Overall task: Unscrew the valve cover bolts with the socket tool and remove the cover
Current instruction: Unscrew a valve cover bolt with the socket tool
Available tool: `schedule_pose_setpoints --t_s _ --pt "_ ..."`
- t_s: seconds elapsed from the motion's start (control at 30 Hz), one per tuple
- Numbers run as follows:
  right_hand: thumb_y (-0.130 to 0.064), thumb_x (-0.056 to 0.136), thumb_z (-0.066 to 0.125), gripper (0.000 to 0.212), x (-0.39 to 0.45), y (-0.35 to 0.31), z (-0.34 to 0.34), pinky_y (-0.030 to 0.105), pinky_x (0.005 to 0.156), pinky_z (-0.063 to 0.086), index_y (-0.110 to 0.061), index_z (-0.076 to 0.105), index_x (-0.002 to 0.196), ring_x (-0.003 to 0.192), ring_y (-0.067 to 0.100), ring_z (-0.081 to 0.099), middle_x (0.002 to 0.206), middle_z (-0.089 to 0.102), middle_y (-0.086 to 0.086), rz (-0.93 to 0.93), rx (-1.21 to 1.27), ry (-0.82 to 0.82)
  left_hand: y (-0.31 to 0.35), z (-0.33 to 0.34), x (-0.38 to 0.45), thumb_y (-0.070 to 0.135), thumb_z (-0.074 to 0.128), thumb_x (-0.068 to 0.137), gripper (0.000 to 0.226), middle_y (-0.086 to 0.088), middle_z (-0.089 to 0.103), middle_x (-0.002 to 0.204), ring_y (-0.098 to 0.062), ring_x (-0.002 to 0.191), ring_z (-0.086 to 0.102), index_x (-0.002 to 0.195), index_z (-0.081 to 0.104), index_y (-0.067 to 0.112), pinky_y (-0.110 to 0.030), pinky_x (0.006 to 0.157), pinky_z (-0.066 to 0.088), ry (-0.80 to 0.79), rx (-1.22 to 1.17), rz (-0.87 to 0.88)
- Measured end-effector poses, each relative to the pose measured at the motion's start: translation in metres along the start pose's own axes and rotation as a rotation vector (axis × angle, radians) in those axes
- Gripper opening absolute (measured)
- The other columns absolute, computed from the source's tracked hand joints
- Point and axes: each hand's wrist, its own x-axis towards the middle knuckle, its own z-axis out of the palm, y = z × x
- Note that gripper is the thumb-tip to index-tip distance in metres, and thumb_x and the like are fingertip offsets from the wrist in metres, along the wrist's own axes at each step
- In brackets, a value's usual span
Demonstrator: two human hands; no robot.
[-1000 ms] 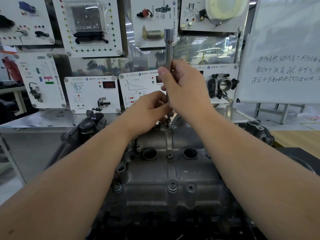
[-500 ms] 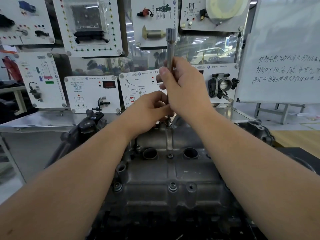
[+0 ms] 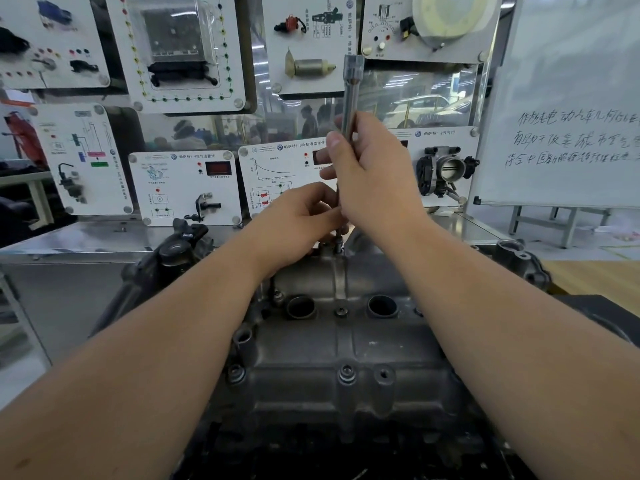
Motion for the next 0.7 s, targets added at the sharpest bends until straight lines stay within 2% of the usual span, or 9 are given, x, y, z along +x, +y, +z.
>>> schedule_pose_setpoints --t_s 0.13,0.2,0.27,0.3,0.37,0.47,0.53,0.6,0.7 --pt "-0.026 0.108 0.042 0.017 0.0018 0.0000 0.0014 0.036 0.077 0.061 -0.029 0.051 0.093 0.081 -0.001 0.070 0.095 0.070 -0.010 0.037 0.038 -0.034 0.0000 0.0002 -0.0005 0.025 0.053 0.107 0.015 0.009 0.076 0.088 -0.007 0.076 0.070 0.106 0.067 0.025 -0.021 0.062 0.049 -0.030 -0.046 -0.007" --pt "-0.028 0.108 0.042 0.014 0.0013 -0.0001 0.0013 0.040 0.082 0.060 -0.024 0.055 0.110 0.086 0.000 0.071 0.102 0.070 -0.007 0.033 0.051 -0.048 0.0002 -0.0006 -0.0007 0.023 0.053 0.107 0.015 0.002 0.077 0.096 -0.011 0.079 0.070 0.109 0.067 0.019 -0.024 0.064 0.049 -0.032 -0.029 0.004" --pt "-0.033 0.106 0.046 0.030 0.0002 -0.0014 0.0011 0.044 0.086 0.059 -0.018 0.052 0.132 0.095 0.008 0.071 0.109 0.072 -0.003 0.025 0.029 -0.050 0.0005 -0.0012 -0.0007 0.022 0.056 0.105 0.017 -0.004 0.076 0.101 -0.014 0.080 0.070 0.114 0.065 0.013 -0.031 0.068 0.048 -0.021 -0.008 0.002" --pt "-0.035 0.105 0.049 0.032 -0.0009 -0.0014 0.0007 0.044 0.085 0.059 -0.019 0.053 0.132 0.094 0.010 0.071 0.105 0.073 -0.004 0.010 0.016 -0.042 0.0005 -0.0014 -0.0003 0.023 0.057 0.104 0.019 -0.004 0.076 0.101 -0.015 0.080 0.070 0.116 0.065 0.011 -0.033 0.069 0.048 -0.012 0.001 0.000" --pt "-0.033 0.104 0.052 0.021 -0.0017 -0.0004 -0.0003 0.040 0.079 0.059 -0.018 0.059 0.116 0.085 0.010 0.070 0.092 0.073 -0.006 -0.030 -0.030 -0.020 0.0007 -0.0011 0.0001 0.026 0.060 0.102 0.023 -0.004 0.077 0.098 -0.013 0.077 0.069 0.118 0.063 0.009 -0.033 0.070 0.048 0.000 0.012 -0.001" --pt "-0.029 0.107 0.046 0.022 0.0003 0.0017 0.0003 0.034 0.072 0.058 -0.013 0.060 0.103 0.078 0.002 0.069 0.089 0.072 -0.009 -0.025 -0.057 -0.018 -0.0004 -0.0007 0.0003 0.026 0.060 0.102 0.020 -0.003 0.076 0.095 -0.008 0.072 0.067 0.113 0.065 0.010 -0.028 0.065 0.048 -0.004 -0.002 0.004" --pt "-0.028 0.108 0.043 0.022 0.0009 0.0016 0.0012 0.031 0.070 0.058 -0.012 0.058 0.103 0.078 -0.003 0.068 0.090 0.070 -0.011 -0.012 -0.042 -0.041 -0.0014 -0.0003 -0.0001 0.024 0.056 0.104 0.013 0.003 0.076 0.090 -0.006 0.072 0.066 0.105 0.068 0.018 -0.020 0.061 0.048 -0.024 -0.021 0.019" --pt "-0.028 0.108 0.042 0.020 0.0011 0.0012 0.0018 0.034 0.073 0.059 -0.016 0.057 0.104 0.080 -0.002 0.069 0.091 0.070 -0.011 -0.012 -0.021 -0.053 -0.0002 -0.0005 -0.0011 0.022 0.056 0.104 0.017 0.010 0.075 0.084 -0.008 0.075 0.065 0.095 0.069 0.028 -0.017 0.061 0.048 -0.025 -0.010 0.042" --pt "-0.031 0.106 0.046 0.012 -0.0003 0.0004 0.0017 0.039 0.077 0.059 -0.024 0.056 0.108 0.082 0.007 0.070 0.089 0.070 -0.008 -0.036 0.001 -0.042 -0.0002 -0.0018 -0.0012 0.021 0.059 0.103 0.018 0.002 0.077 0.090 -0.015 0.078 0.065 0.092 0.071 0.028 -0.027 0.066 0.048 -0.016 -0.003 0.042"
